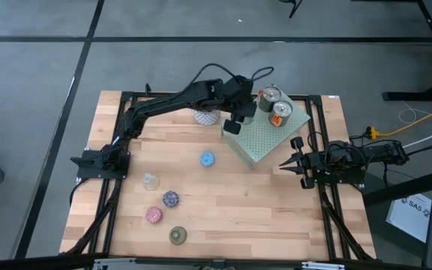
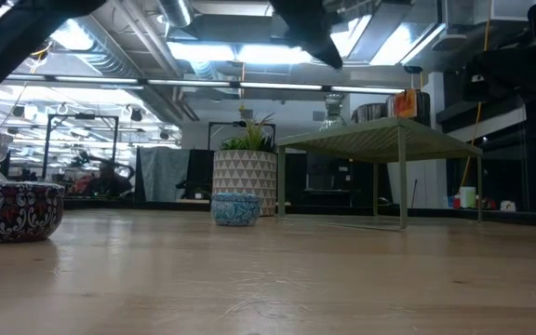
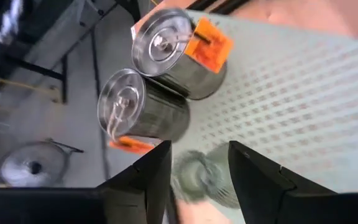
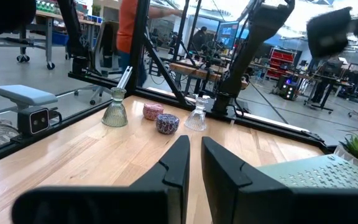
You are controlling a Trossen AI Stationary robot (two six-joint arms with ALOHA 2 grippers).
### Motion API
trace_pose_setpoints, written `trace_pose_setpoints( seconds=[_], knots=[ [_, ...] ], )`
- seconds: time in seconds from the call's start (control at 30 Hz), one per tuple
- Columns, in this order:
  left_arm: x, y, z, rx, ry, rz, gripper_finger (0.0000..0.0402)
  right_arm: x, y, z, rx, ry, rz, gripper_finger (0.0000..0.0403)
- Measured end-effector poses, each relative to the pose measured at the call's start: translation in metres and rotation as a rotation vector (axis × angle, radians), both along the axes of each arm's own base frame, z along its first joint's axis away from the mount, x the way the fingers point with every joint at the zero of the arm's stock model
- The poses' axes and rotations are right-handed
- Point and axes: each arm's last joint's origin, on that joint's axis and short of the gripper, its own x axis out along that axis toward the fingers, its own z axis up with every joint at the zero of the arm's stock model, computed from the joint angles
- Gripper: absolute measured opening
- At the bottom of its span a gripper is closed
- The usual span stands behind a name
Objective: Pick & Place candle stick holders
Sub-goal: Put the top green candle holder on the shelf
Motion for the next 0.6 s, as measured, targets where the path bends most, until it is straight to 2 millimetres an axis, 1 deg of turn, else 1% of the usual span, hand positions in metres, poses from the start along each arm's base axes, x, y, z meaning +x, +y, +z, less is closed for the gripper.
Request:
trace_pose_setpoints(
  seconds=[0.1,0.13,0.2,0.27,0.37,0.5,0.53,0.6],
  knots=[
    [-0.017,-0.005,0.013,-0.109,0.002,0.055,0.0142,0.0,0.0,0.0,0.0,0.0,0.0,0.0043],
    [-0.022,-0.006,0.015,-0.133,0.017,0.073,0.0136,0.0,0.0,0.0,0.0,0.0,0.0,0.0043],
    [-0.027,-0.007,0.012,-0.151,0.049,0.113,0.0121,0.0,0.0,0.0,0.0,0.0,0.0,0.0043],
    [-0.025,-0.006,0.002,-0.154,0.074,0.139,0.0104,0.0,0.0,0.0,0.0,0.0,0.0,0.0043],
    [-0.019,-0.001,-0.021,-0.173,0.094,0.166,0.0077,0.0,0.0,0.0,0.0,0.0,0.0,0.0043],
    [-0.012,0.014,-0.056,-0.195,0.087,0.188,0.0045,0.0,0.0,0.0,0.0,0.0,0.0,0.0043],
    [-0.011,0.017,-0.063,-0.208,0.08,0.19,0.0039,0.0,0.0,0.0,0.0,0.0,0.0,0.0043],
    [-0.013,0.024,-0.071,-0.24,0.064,0.197,0.0028,0.0,0.0,0.0,0.0,0.0,0.0,0.0043]
  ],
)
